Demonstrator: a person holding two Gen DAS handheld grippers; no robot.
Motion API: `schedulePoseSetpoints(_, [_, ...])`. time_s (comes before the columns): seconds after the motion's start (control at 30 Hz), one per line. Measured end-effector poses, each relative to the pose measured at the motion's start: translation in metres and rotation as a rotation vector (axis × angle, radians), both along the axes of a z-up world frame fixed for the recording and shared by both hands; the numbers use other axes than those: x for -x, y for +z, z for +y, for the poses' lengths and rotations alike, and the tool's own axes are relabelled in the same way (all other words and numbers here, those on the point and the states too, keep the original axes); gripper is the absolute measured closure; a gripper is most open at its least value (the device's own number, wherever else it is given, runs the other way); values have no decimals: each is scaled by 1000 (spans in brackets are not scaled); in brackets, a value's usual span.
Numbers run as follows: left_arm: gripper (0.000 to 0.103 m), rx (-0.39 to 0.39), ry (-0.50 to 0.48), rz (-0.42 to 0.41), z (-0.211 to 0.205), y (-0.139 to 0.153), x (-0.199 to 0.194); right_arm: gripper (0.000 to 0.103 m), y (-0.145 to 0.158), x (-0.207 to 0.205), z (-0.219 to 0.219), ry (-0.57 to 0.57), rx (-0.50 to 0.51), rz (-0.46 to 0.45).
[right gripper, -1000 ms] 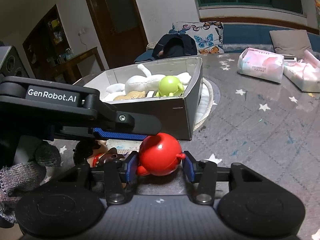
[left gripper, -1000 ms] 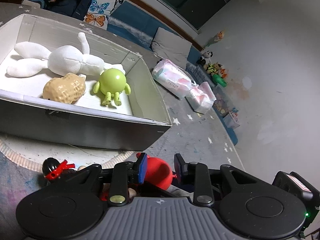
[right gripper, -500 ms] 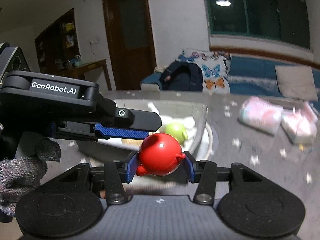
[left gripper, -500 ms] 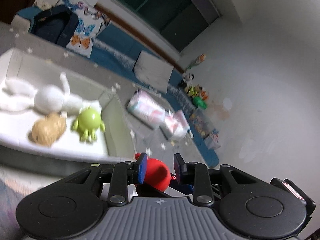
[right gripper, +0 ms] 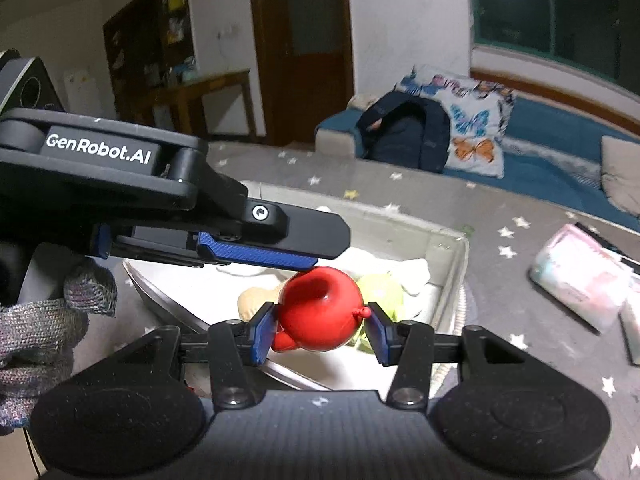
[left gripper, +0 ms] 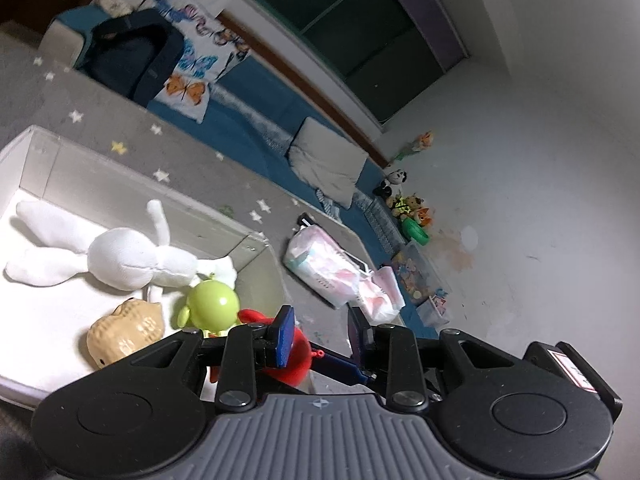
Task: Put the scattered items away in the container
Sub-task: 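Carry the red ball over the box and lower it beside the alien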
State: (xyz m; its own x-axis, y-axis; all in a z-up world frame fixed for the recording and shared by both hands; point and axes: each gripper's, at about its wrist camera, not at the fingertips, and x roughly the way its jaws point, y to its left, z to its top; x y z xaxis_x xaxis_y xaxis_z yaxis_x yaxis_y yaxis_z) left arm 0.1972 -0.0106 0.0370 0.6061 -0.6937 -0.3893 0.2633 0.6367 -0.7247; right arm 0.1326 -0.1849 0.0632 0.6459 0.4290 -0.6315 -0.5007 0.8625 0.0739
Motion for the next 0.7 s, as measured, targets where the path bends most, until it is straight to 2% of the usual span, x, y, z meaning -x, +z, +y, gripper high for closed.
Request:
schedulePoseSetpoints(0.43, [72, -12, -5, 100, 0, -30, -25, 55, -25, -36, 14, 100, 111, 141])
schedulePoseSetpoints(0.7, [72, -31, -8, 129, -2, -39, -30, 55, -33, -50, 11, 119, 114, 227])
